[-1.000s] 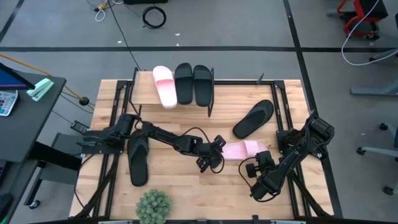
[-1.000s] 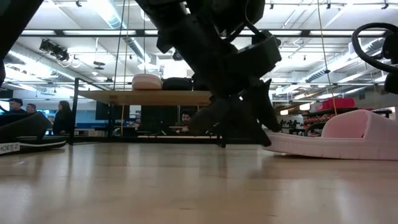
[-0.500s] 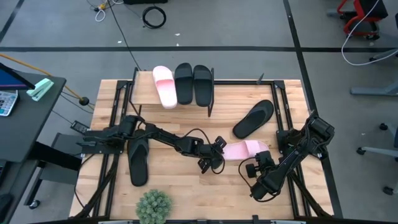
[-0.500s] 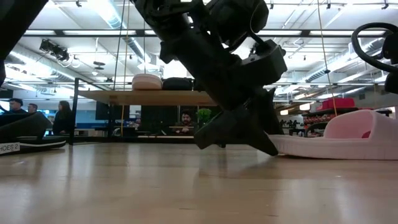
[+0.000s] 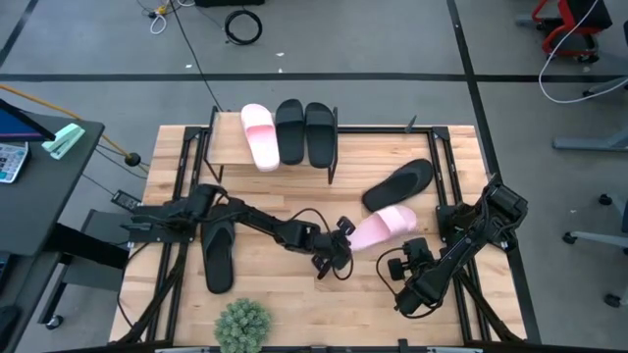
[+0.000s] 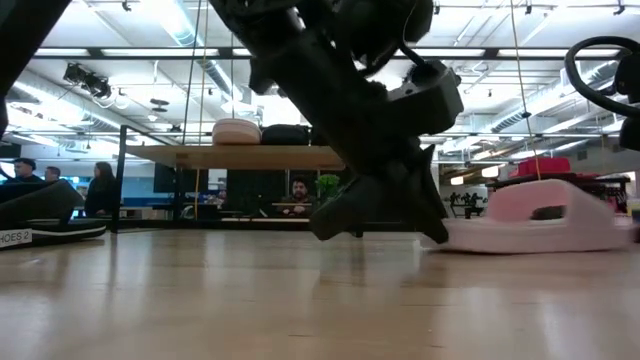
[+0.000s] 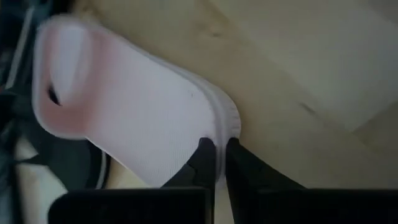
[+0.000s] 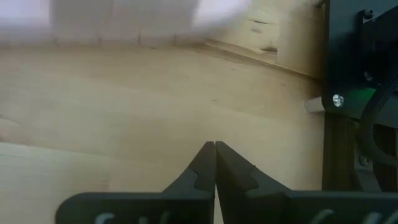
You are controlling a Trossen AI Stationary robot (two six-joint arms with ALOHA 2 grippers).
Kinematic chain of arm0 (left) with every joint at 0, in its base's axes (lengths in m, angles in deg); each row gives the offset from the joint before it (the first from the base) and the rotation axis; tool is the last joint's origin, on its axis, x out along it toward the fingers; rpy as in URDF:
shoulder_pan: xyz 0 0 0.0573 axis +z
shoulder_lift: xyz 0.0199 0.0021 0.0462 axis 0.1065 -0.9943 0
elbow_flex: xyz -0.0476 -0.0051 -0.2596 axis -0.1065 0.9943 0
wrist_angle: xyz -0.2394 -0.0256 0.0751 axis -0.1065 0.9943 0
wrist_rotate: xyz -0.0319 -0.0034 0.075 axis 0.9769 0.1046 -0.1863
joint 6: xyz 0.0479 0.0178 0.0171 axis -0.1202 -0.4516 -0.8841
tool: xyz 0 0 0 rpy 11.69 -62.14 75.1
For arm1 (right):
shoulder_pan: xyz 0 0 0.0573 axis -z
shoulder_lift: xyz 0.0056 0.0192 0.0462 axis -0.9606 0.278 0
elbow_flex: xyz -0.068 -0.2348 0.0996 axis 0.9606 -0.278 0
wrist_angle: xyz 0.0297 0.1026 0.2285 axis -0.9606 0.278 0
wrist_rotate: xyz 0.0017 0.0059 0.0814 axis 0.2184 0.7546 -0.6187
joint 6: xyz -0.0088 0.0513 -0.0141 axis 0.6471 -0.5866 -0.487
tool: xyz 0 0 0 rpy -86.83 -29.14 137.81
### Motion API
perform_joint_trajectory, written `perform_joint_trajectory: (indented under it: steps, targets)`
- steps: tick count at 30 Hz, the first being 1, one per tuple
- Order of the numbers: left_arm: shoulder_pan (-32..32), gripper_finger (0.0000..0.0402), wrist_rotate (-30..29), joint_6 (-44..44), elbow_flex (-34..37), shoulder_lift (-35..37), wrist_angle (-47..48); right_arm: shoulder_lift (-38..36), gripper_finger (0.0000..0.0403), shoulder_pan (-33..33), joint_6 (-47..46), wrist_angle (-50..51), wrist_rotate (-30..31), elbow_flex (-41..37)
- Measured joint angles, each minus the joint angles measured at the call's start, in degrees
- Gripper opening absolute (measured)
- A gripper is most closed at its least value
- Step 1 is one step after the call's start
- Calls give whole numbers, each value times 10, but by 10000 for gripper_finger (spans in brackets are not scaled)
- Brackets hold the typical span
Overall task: Pick and place slides into the shelf
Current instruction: Put the pink slide on the shelf
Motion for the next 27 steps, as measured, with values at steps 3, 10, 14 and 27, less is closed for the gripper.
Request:
perform_joint_trajectory:
  steps: [3,10,14,27]
  targets:
    - [-13,19,-46,24,0,22,21,0,9,0,0,0,0,0]
    - [-55,18,-45,199,0,106,141,0,9,0,1,-2,0,0]
    - [-72,18,-36,273,0,153,217,0,9,0,1,-2,0,0]
    - [-107,18,-54,441,0,284,408,0,9,0,1,-17,0,0]
